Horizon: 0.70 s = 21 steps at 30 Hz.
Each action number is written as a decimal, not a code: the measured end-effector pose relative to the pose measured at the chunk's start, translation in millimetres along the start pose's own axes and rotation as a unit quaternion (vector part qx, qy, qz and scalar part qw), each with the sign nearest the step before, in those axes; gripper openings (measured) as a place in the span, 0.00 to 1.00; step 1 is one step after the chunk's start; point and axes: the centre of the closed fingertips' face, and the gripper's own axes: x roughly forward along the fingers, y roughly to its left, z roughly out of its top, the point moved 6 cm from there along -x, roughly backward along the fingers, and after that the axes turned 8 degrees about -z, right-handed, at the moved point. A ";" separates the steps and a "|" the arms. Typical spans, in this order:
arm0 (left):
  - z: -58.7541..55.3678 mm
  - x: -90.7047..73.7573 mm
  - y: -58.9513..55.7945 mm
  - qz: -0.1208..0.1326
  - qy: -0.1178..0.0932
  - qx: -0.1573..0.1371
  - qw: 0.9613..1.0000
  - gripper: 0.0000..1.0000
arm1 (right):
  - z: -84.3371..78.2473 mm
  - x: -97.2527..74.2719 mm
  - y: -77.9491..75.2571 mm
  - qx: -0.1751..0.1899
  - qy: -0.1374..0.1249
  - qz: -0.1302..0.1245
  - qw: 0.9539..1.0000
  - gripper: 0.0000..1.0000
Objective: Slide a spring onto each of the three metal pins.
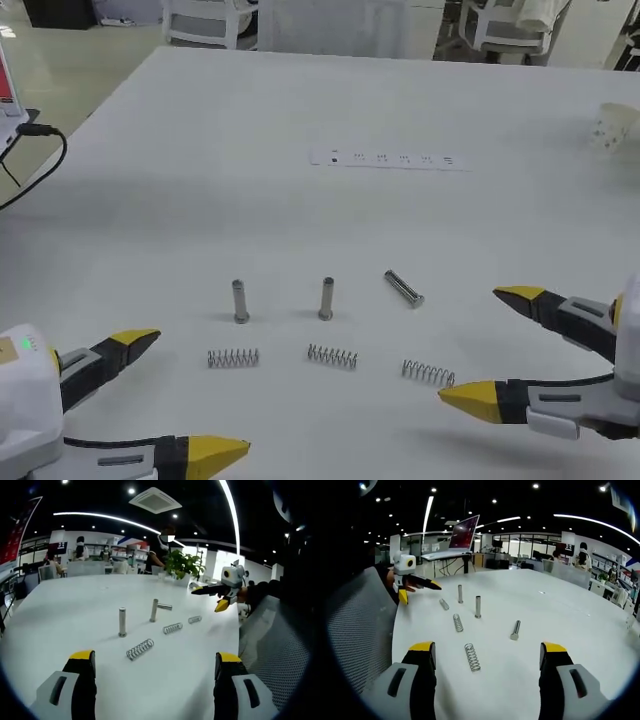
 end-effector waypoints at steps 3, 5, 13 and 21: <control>-0.1 1.4 0.2 -0.002 -0.001 0.000 1.000 0.97 | -0.1 -0.1 0.3 0.001 0.001 -0.001 1.000 0.86; -0.8 1.8 0.5 -0.002 0.000 -0.001 1.000 0.97 | -0.5 0.0 0.7 0.000 0.003 0.000 1.000 0.86; -1.8 1.0 3.2 -0.002 -0.001 -0.003 1.000 0.97 | 0.6 0.8 1.4 -0.001 0.005 0.001 1.000 0.85; -1.6 0.6 1.7 -0.003 -0.001 -0.001 1.000 0.97 | 2.2 -0.5 1.6 0.000 0.005 0.000 1.000 0.85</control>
